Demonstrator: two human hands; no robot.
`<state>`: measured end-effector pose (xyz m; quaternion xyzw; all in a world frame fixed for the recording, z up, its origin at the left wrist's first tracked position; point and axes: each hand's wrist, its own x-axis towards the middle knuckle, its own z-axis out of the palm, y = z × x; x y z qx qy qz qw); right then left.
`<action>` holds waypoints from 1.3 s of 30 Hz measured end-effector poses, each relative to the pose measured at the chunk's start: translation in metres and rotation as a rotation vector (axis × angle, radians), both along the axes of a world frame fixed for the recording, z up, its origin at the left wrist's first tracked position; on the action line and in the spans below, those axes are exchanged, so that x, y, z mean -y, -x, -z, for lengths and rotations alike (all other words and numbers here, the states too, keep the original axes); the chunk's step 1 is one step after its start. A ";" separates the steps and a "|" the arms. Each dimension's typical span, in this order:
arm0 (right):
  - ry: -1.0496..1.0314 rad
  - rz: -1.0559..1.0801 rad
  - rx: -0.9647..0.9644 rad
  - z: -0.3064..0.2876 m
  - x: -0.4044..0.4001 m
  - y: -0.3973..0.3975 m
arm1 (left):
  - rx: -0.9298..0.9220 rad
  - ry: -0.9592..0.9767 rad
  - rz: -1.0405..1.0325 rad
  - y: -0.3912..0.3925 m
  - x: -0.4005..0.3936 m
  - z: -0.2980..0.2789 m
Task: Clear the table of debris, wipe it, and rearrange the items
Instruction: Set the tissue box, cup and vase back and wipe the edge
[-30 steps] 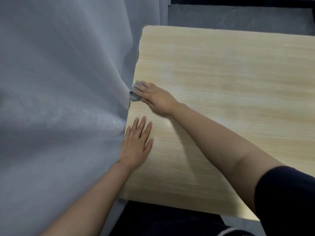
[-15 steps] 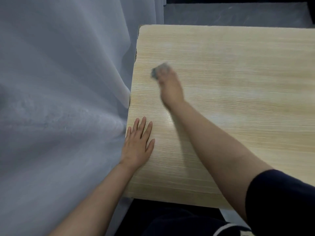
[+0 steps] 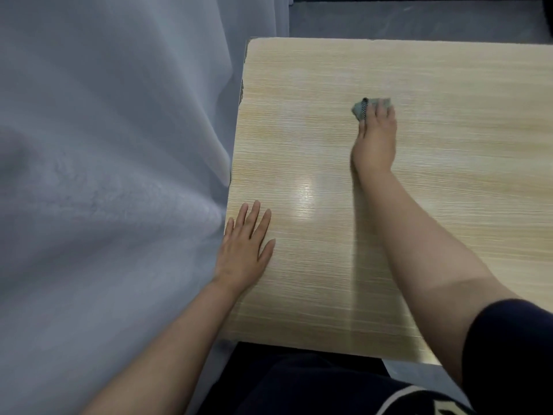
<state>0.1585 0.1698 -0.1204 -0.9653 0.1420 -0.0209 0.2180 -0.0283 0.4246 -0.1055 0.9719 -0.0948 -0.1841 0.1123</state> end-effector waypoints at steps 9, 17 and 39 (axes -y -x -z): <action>-0.135 -1.030 -0.046 -0.005 -0.141 0.056 | 0.037 0.065 0.014 0.016 -0.006 0.002; -0.070 -0.338 0.026 -0.005 0.030 0.017 | 0.006 0.063 0.006 0.017 -0.007 0.000; -0.112 -0.127 0.027 -0.003 0.012 0.078 | 0.035 0.006 0.003 0.043 -0.004 0.000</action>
